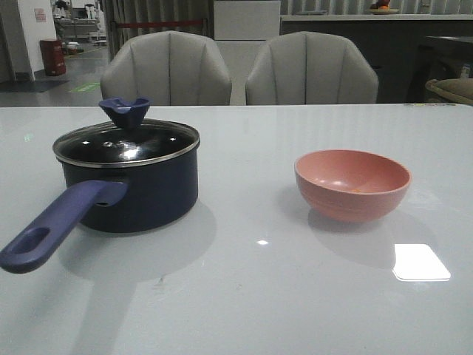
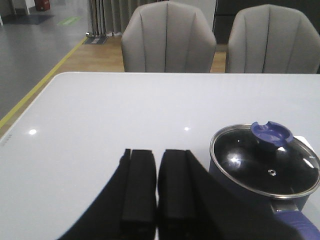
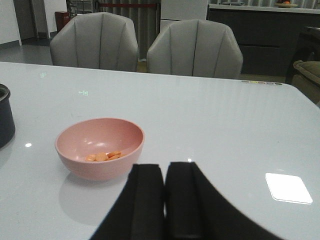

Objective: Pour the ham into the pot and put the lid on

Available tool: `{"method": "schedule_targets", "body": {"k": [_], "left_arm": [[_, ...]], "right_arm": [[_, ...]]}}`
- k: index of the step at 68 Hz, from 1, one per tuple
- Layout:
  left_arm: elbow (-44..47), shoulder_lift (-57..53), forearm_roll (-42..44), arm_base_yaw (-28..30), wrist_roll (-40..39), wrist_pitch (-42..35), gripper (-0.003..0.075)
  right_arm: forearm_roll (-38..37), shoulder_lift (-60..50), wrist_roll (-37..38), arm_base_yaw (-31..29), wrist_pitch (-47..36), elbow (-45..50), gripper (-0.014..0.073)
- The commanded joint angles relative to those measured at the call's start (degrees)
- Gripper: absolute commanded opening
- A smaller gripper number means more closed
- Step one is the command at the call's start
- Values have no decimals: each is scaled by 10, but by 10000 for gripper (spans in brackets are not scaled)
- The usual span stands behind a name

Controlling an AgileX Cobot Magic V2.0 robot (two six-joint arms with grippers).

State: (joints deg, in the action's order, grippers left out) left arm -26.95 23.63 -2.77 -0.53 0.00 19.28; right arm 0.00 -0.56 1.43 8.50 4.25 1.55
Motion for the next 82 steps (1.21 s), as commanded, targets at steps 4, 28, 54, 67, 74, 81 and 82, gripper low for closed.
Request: {"method": "schedule_targets", "body": {"k": [4,28,54,67,74,81,82], "left_arm": [[-21,34,-6,-3,0,-39,131],[-23,50,-4,-3,0,-38,678],[-96,110,-4,-3,0,48,709],[-221,240,-9,-3,0,169,709],[-286,319,-21,-3,0,215,709],[-344,384,-30,-8,0,241,709],[-351,397,-30,-12,0,246,709]], "right_arm": [[0,-11,0,-4,-46,-3,162],[0,-11,0,-4,-46,-3,162],[0,-11,0,-4,-46,-3,162],[0,-11,0,-4,-46,-3,162],[0,-11,0,-4,-46,-3,162],[0,-11,0,-4,-46,-3,162],[0,-11,0,-4,-46,-3,162]]}}
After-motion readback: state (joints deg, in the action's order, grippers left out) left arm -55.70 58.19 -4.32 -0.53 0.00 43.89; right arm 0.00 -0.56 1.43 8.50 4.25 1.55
